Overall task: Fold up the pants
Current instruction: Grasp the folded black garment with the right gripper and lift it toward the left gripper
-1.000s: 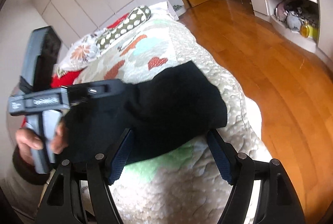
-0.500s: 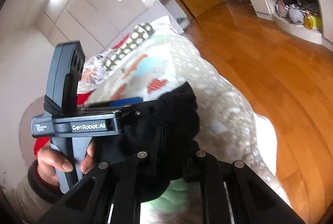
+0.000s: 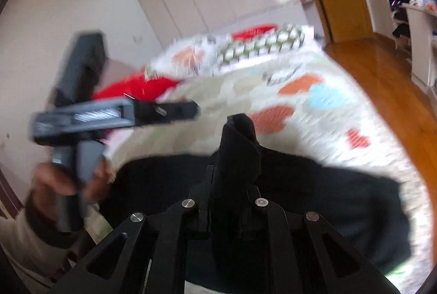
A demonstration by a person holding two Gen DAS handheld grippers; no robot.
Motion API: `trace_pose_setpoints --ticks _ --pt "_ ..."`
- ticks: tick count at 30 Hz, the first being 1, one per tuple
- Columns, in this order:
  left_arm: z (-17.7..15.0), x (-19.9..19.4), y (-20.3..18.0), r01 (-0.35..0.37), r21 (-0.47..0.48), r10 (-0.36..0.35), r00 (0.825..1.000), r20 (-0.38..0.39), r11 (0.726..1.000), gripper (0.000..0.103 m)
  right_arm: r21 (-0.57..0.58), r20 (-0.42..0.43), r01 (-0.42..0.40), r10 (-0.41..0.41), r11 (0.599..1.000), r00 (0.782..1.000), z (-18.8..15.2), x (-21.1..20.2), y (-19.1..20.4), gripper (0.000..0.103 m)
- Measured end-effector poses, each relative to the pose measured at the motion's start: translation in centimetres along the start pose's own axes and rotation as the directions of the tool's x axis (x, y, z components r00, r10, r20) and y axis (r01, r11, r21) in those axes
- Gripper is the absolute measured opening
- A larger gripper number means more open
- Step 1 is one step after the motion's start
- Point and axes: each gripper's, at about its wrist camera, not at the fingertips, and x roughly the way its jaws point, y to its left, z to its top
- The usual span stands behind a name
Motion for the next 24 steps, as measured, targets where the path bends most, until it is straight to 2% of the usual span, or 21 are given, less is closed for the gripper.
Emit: trace_pose_setpoints --ticks 2,3,5,7,11,12,13,15,16,17,18,19,22,24 --pt "-1.0 -0.6 1.3 -0.035 -0.018 0.035 0.999 0.006 0.999 0.084 -0.032 -0.020 0.030 -0.031 0.999 0.999 -0.3 1.5 0.9 0.011" --pt "-1.6 -0.8 2.1 -0.055 -0.029 0.056 0.998 0.003 0.998 0.084 -0.022 -0.024 0.026 -0.026 0.999 0.999 -0.2 1.8 0.9 0.011" --pt "-1.9 -0.2 2.4 -0.053 -0.049 0.053 0.999 -0.008 0.997 0.084 0.039 0.002 -0.002 0.002 0.999 1.000 0.1 0.9 -0.1 0.011" --pt "-2.3 0.1 2.8 -0.045 -0.060 0.044 0.999 -0.022 0.997 0.084 0.103 0.057 0.039 -0.045 0.994 0.997 0.4 -1.5 -2.5 0.011" --pt "-2.6 1.4 1.1 -0.017 -0.014 0.017 0.999 -0.044 1.000 0.084 0.247 0.076 0.133 -0.156 0.960 0.985 -0.9 -5.3 -8.2 0.016" --pt "-2.6 1.7 0.7 -0.011 -0.002 0.010 0.999 -0.049 1.000 0.084 0.294 0.049 0.173 -0.196 0.940 0.979 -1.6 -5.9 -10.0 0.021" --pt "-2.6 2.3 -0.1 -0.003 0.018 0.004 0.998 -0.059 1.000 0.084 0.324 0.018 0.212 -0.230 0.922 0.973 -2.0 -6.1 -11.1 0.033" --pt "-2.8 3.0 -1.2 0.006 0.043 -0.003 0.997 -0.073 0.999 0.084 0.376 -0.049 0.281 -0.284 0.883 0.958 -3.5 -7.0 -13.3 0.041" --pt "-2.9 3.4 -1.7 0.010 0.053 -0.006 0.997 -0.082 0.999 0.084 0.390 -0.052 0.281 -0.284 0.877 0.957 -4.0 -7.6 -13.8 0.042" --pt "-3.1 3.6 -2.0 0.014 0.060 -0.009 0.996 -0.090 0.998 0.084 0.407 -0.047 0.278 -0.284 0.870 0.958 -4.6 -8.3 -14.2 0.047" --pt "-3.3 3.9 -2.3 0.017 0.067 -0.010 0.995 -0.100 0.998 0.084 0.420 -0.036 0.271 -0.283 0.866 0.959 -5.1 -8.9 -14.5 0.058" --pt "-3.5 3.9 -2.3 0.015 0.071 -0.008 0.994 -0.105 0.997 0.084 0.428 -0.028 0.263 -0.278 0.864 0.960 -5.4 -9.5 -14.6 0.064" --pt "-3.7 4.1 -2.2 0.009 0.060 -0.002 0.993 -0.116 0.998 0.084 0.455 -0.010 0.181 -0.198 0.872 0.980 -6.1 -9.6 -15.2 0.064" --pt "-3.7 4.2 -2.2 0.014 0.046 -0.009 0.993 -0.119 0.999 0.084 0.470 -0.027 0.172 -0.181 0.866 0.983 -6.3 -8.5 -15.4 0.064"
